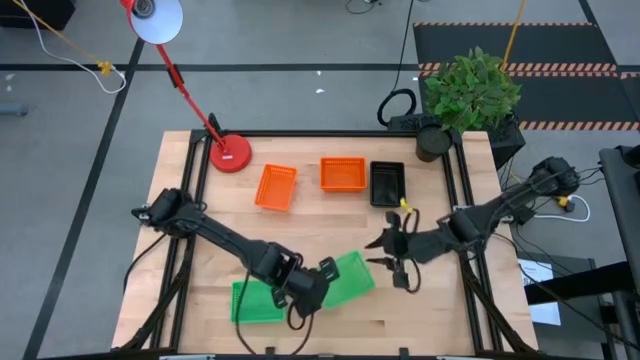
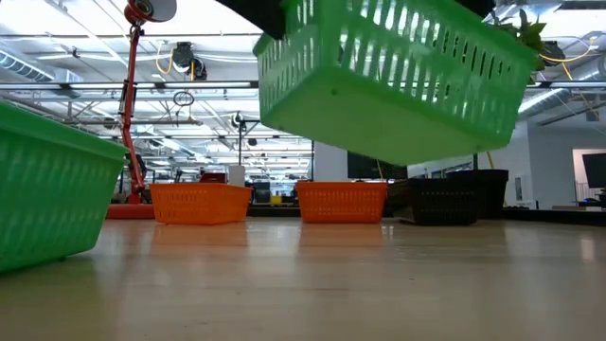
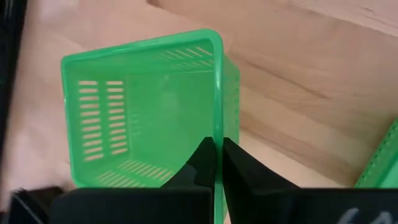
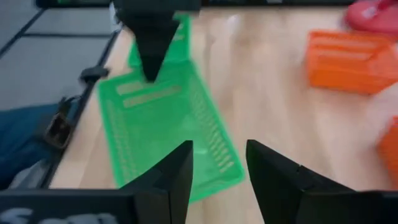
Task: Stack baskets by color
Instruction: Stack the right green basket on top of the green basket
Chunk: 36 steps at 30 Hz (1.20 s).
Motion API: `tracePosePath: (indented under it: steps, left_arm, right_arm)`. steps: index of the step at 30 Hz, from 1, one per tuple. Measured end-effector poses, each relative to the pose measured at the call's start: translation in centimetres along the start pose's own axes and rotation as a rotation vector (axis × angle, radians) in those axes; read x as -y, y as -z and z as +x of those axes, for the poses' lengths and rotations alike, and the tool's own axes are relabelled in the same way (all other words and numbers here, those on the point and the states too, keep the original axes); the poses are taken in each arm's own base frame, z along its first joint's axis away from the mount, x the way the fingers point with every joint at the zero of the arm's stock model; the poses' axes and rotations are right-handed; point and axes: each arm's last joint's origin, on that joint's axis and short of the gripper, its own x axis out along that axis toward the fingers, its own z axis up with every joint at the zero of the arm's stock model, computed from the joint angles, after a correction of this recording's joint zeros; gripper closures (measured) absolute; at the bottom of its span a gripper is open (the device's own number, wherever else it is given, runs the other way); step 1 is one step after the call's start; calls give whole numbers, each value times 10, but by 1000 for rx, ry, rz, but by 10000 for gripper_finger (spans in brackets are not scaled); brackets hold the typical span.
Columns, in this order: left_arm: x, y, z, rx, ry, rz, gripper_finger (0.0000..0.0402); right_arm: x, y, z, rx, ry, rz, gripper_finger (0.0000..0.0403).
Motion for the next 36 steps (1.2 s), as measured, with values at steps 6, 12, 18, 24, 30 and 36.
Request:
tracePosePath:
  steps: [6,12,18,24,30,36]
  left_arm:
    - [6,-6,-1,-57,-59,39,380]
    - [13,-10,-2,-58,-44,63,393]
    - [15,-11,-3,-60,-40,64,384]
    - [15,-12,-3,-59,-39,72,392]
    - [16,-13,-3,-62,-44,56,382]
    - [12,-7,-2,-81,-47,-143,379]
  right_arm:
    - [6,3,34,-76,-108,5,256]
    - [9,7,60,-77,-55,-135,256]
    - [18,11,70,-116,-42,-160,256]
    - [21,18,82,-156,-14,-221,261]
    - [25,18,85,-163,-7,-241,315]
    - [25,19,85,-166,-10,-255,391]
